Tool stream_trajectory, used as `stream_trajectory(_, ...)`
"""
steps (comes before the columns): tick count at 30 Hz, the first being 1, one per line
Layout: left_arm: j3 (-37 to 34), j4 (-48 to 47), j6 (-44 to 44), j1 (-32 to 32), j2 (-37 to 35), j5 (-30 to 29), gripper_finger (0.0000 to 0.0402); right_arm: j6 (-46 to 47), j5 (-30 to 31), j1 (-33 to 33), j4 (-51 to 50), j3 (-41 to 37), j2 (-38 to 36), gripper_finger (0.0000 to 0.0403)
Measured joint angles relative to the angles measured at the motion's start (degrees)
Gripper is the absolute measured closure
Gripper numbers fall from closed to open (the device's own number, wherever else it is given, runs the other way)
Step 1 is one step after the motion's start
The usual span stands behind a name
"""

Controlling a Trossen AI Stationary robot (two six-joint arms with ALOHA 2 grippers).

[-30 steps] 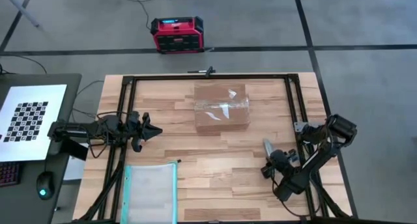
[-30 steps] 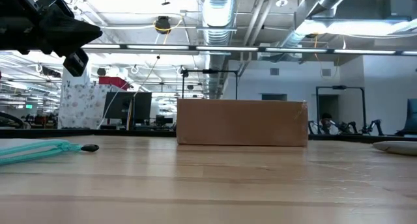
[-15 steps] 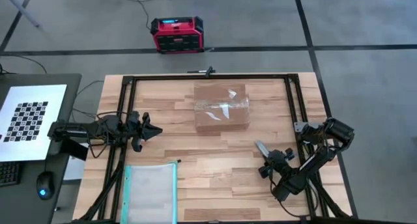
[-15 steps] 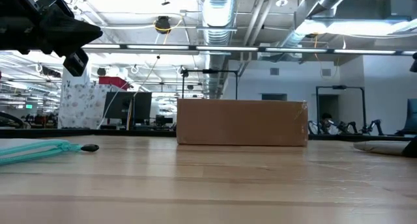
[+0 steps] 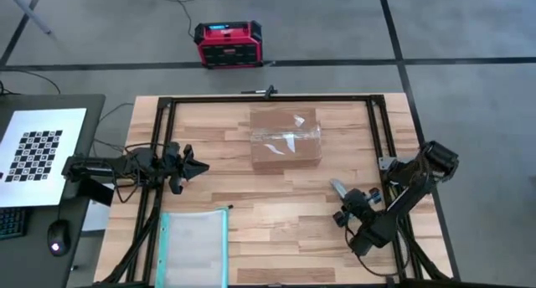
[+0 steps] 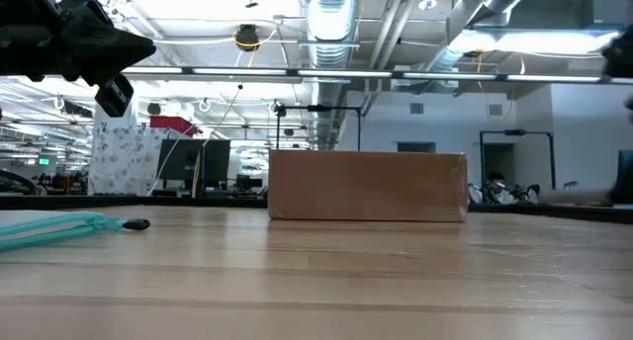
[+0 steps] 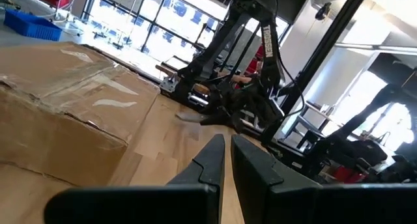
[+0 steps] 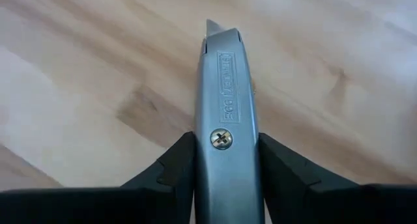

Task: Unpack boxes
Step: Open the cardboard box using the gray cutter

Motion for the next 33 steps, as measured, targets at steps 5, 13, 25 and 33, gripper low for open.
stream_trajectory(5, 0.0, 0.84, -1.19, 0.02, 0.0, 0.0, 0.0389, -8.72, 1.16, -2.59, -0.65, -0.02, -7.81, 0.0279)
stream_trajectory(13, 2.24, 0.48, 1.55, 0.02, 1.08, -0.22, 0.0389, -25.16, 6.9, -9.16, -1.77, 0.07, -23.34, 0.0279)
stream_trajectory(25, 23.18, -3.64, 18.6, 2.95, 30.36, -8.25, 0.0389, -45.62, 11.65, -25.54, -1.67, 0.07, -36.37, 0.0279)
stream_trajectory(33, 41.74, -10.29, 23.1, 12.79, 58.92, -6.75, 0.0389, -57.83, 10.59, -35.71, 0.56, 0.07, -39.23, 0.0279)
